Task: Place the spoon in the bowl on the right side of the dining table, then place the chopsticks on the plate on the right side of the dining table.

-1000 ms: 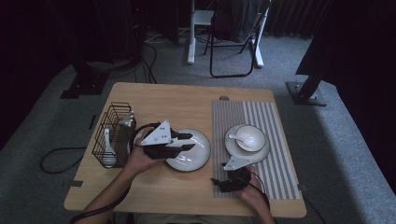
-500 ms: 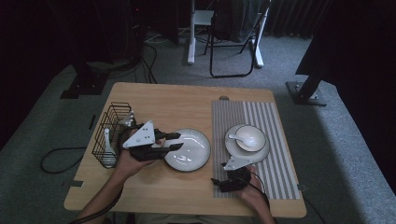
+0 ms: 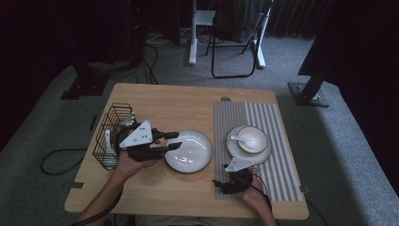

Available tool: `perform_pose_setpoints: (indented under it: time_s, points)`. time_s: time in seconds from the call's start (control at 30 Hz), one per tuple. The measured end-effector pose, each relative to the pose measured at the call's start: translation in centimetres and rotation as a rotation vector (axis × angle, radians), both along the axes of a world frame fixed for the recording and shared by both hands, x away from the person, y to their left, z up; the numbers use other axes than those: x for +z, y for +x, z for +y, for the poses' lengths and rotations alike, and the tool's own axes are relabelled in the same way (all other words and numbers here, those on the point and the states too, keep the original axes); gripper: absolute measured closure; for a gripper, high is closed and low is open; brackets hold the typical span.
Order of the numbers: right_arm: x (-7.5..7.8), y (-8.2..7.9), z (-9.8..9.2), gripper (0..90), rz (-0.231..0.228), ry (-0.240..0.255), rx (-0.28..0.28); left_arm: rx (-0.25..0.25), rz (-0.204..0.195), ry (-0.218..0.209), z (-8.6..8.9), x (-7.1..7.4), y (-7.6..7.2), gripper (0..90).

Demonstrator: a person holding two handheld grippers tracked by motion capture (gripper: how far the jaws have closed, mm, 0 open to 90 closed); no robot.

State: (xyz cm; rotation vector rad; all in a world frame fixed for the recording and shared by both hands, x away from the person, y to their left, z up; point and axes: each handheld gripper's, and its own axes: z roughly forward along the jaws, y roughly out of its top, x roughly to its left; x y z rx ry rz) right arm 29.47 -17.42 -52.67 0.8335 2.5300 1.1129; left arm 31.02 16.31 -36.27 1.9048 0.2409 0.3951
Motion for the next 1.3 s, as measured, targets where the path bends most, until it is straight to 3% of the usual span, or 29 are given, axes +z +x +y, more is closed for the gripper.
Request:
perform_pose_setpoints:
  time_s: [0.4, 0.87, 1.03, 1.3]
  points:
    - [0.0, 0.0, 0.0, 23.8, 0.000, 0.000, 0.000, 0.012, 0.015, -0.016, 0.5, 0.0, 0.2, 65.7]
    - [0.4, 0.1, -0.1, 23.5, -0.003, 0.006, 0.016, 0.018, 0.016, -0.039, 1.5, 0.9, -0.2, 65.7]
    - [1.4, 0.4, -0.6, 23.5, -0.029, 0.024, 0.003, 0.034, 0.013, -0.042, 2.5, 1.7, -0.5, 65.6]
    - [1.6, 0.6, -0.4, 23.4, -0.039, 0.010, 0.008, 0.051, -0.010, -0.042, 3.7, 3.1, -1.2, 64.9]
